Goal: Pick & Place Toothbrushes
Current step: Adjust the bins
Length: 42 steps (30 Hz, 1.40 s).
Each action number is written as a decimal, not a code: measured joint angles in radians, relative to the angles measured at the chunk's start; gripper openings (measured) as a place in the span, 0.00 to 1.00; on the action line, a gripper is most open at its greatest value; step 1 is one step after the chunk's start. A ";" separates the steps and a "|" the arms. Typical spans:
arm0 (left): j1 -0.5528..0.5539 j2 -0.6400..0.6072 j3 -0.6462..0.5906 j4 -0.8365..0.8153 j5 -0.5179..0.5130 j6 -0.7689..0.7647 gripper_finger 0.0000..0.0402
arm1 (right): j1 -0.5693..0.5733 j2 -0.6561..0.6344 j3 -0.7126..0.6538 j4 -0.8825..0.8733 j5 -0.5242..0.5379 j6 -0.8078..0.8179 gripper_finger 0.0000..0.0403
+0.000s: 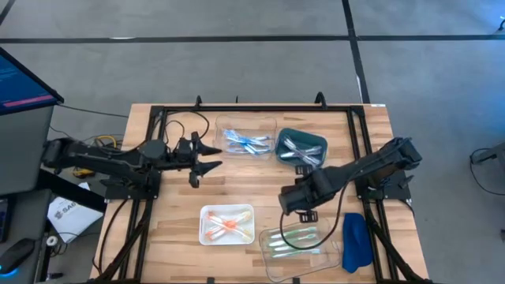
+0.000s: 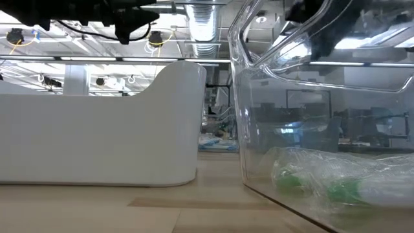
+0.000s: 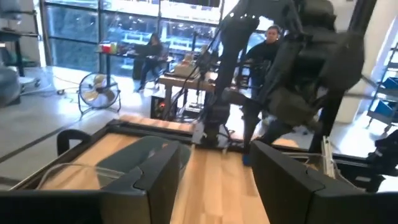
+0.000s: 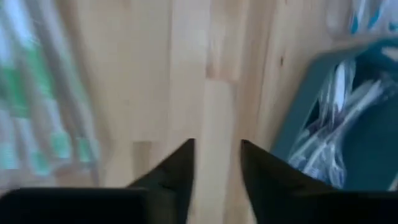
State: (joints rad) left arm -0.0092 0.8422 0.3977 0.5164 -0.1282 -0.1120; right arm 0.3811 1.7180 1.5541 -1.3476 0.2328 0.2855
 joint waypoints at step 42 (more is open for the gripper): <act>-0.308 0.540 0.419 -0.877 -0.157 -0.379 0.00 | 0.128 -0.063 -0.487 0.458 -0.185 0.027 0.00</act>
State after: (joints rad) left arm -0.3169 1.3827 0.8165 -0.3606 -0.2851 -0.4910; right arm 0.5087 1.6554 1.0672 -0.8897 0.0474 0.3129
